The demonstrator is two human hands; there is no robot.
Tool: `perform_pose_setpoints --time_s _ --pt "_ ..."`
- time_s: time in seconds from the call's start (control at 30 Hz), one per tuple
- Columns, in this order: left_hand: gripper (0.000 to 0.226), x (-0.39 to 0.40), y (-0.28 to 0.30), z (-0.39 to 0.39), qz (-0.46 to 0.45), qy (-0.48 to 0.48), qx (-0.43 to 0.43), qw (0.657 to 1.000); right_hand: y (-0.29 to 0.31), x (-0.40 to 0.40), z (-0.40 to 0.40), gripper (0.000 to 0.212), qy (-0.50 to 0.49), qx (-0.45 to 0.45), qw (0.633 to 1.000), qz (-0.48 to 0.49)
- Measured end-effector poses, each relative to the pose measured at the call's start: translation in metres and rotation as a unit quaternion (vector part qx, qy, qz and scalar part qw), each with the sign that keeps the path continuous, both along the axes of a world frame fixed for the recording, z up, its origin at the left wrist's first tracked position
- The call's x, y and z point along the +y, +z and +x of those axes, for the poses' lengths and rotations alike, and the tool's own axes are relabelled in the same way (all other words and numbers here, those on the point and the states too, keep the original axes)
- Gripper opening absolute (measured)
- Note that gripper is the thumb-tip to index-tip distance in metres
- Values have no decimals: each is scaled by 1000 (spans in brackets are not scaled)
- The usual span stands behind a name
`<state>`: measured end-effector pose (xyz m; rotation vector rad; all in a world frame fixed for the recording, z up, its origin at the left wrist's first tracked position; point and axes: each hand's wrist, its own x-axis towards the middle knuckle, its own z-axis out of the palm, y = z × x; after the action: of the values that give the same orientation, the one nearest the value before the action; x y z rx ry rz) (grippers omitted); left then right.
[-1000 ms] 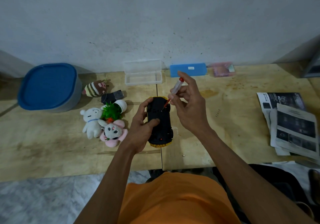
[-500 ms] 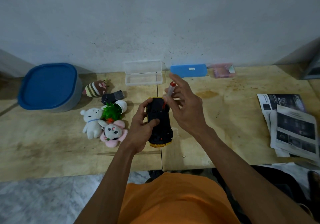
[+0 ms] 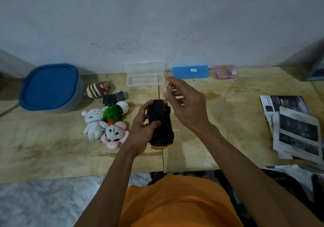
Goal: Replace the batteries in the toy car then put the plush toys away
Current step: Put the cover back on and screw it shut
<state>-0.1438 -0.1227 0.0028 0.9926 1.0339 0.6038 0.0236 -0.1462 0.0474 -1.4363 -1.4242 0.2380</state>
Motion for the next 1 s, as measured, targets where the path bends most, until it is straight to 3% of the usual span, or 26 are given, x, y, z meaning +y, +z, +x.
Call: perform_pose_setpoints --time_s 0.33,0.5,1.0 --pt "71 -5 2 -2 5 -2 -3 1000 1 -2 0 37 -3 -29 1000 7" --pt "71 -6 0 -6 -2 12 -4 1000 -3 -7 0 34 6 26 1000 -3" --pt "72 -15 -4 -8 2 -8 -6 1000 -7 -13 -6 40 5 25 1000 -8"
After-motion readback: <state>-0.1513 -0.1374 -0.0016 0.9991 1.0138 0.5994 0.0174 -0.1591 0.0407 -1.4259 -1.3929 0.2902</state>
